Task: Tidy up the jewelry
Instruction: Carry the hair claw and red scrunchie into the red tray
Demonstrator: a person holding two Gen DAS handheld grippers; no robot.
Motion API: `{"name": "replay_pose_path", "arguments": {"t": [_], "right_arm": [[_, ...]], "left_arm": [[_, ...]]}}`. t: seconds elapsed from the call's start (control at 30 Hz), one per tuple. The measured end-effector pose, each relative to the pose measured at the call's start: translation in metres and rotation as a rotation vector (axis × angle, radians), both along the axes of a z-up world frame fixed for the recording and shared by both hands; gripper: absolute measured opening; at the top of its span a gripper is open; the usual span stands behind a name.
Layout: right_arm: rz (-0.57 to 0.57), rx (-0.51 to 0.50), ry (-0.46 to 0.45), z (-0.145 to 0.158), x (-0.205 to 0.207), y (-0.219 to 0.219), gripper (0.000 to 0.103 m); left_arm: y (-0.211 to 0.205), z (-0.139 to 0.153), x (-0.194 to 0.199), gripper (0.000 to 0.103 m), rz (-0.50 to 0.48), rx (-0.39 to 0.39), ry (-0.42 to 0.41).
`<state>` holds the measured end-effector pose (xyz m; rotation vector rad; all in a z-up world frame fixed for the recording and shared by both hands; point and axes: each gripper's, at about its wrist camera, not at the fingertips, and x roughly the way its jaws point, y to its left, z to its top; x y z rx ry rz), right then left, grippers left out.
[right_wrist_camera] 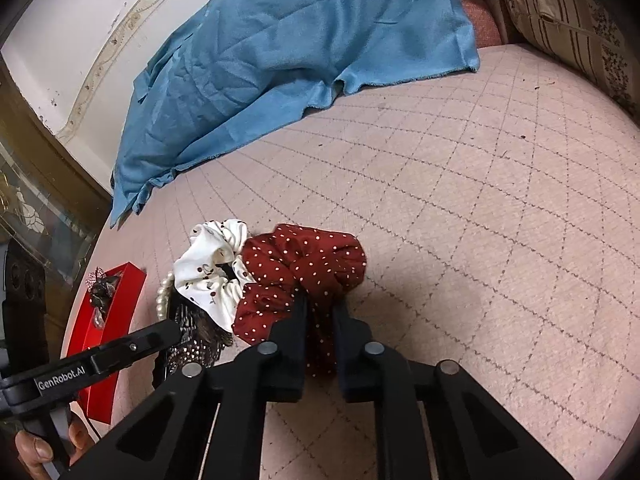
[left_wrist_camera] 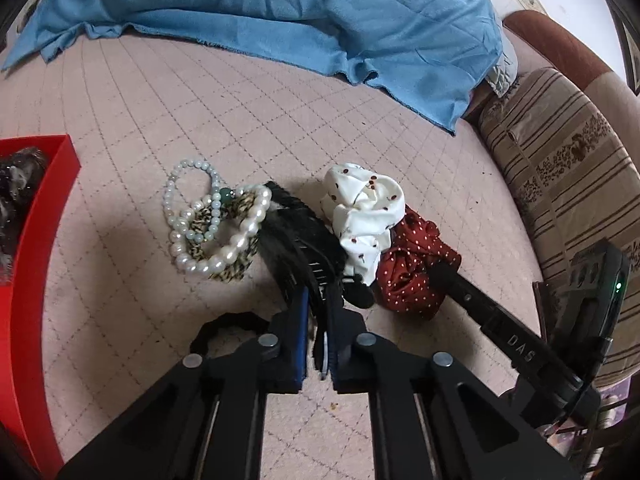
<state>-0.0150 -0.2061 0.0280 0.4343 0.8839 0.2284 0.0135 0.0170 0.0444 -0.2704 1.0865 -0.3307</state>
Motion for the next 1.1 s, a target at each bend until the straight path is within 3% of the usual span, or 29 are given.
{"name": "replay_pose_path", "arguments": {"t": [0.27, 0.57, 0.8, 1.0, 1.03, 1.1], "right_arm": [[-0.025, 0.027, -0.027, 0.011, -0.018, -0.004, 0.008], [-0.064, 0.02, -0.096, 0.036, -0.053, -0.002, 0.007], [-0.075, 0.044, -0.119, 0.051, -0.083, 0.005, 0.007], [-0.074, -0.021, -0.114, 0.055, -0.091, 0.017, 0.007], [-0.078, -0.045, -0.11, 0.053, -0.089, 0.017, 0.008], [-0.1, -0.1, -0.081, 0.046, -0.082, 0.015, 0.029]], "left_arm": [[0.006, 0.023, -0.028, 0.005, -0.033, -0.025, -0.049], [0.032, 0.056, -0.078, 0.005, -0.069, -0.117, -0.095], [0.071, 0.073, -0.102, 0.005, -0.03, -0.132, -0.135], [0.114, 0.08, -0.113, 0.005, 0.042, -0.145, -0.161], [0.121, 0.081, -0.115, 0.005, 0.054, -0.15, -0.164], [0.134, 0.081, -0.118, 0.005, 0.077, -0.157, -0.167]]}}
